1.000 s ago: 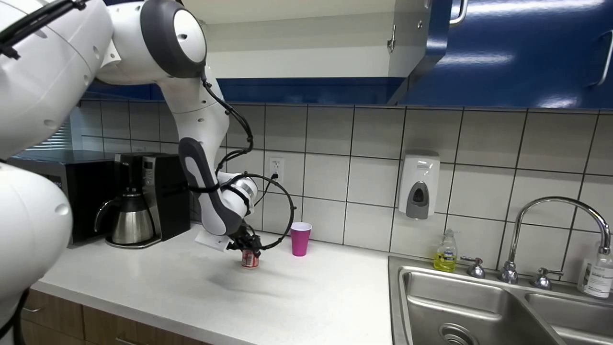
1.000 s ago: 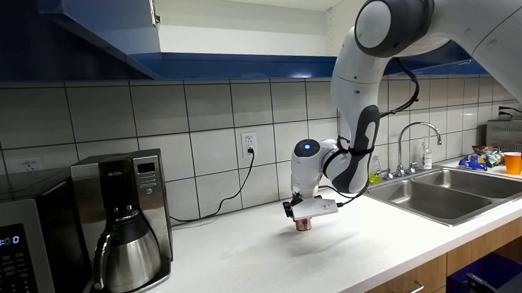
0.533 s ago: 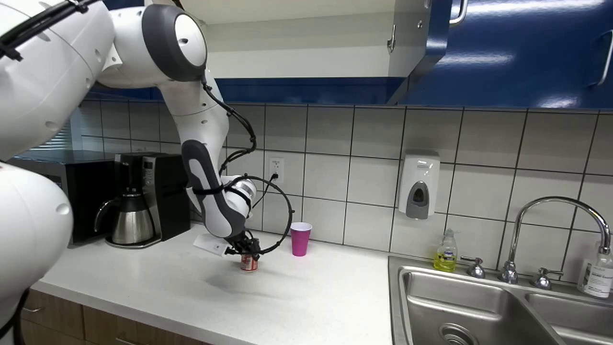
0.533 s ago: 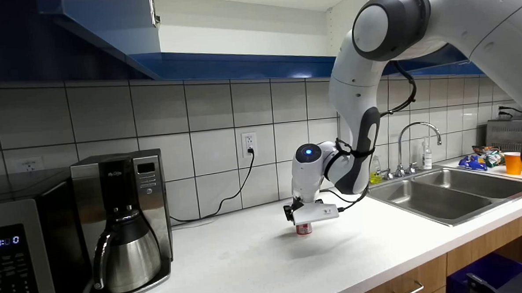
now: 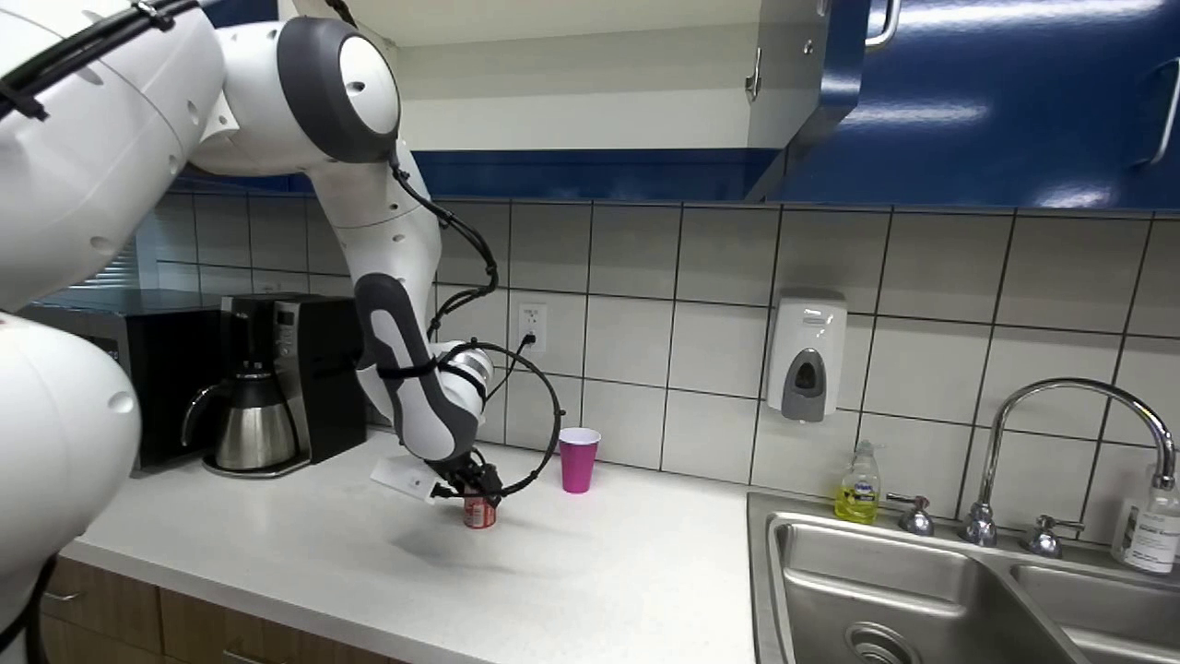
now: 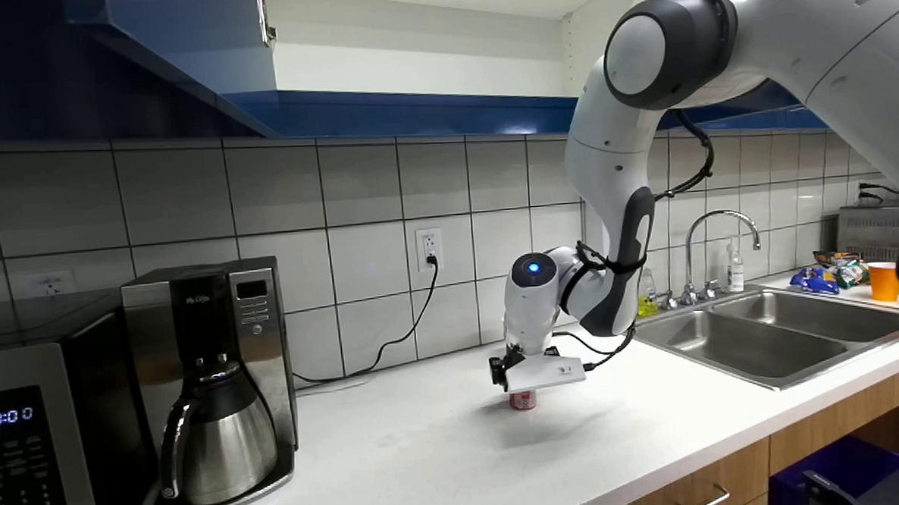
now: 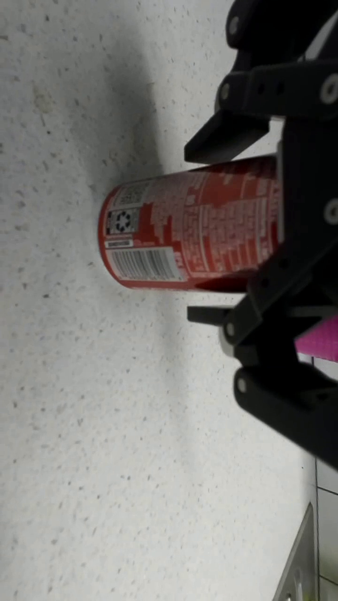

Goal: Take the soda can out of the cupboard

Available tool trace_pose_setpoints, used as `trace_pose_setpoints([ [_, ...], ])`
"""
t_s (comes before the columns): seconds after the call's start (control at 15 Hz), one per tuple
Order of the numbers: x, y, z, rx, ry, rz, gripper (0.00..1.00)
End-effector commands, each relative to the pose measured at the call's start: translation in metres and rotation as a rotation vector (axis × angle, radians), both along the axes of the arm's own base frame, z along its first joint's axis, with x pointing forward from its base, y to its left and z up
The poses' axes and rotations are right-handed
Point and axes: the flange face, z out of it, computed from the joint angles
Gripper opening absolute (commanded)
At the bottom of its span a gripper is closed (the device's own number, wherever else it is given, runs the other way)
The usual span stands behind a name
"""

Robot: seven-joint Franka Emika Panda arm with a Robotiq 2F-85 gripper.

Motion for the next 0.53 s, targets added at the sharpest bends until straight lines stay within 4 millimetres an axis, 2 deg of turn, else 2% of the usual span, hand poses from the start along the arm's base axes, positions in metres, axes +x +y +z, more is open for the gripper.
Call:
trace_pose_setpoints([
  [0.0,-0.003,0.001,0.012,-0.003,-0.020,-0.002,1.00],
  [0.27,-0.018,-0.007,0.038,-0.005,-0.011,-0.016,1.00],
  [0.47,-0.040,-0.014,0.064,0.008,0.012,-0.025,1.00],
])
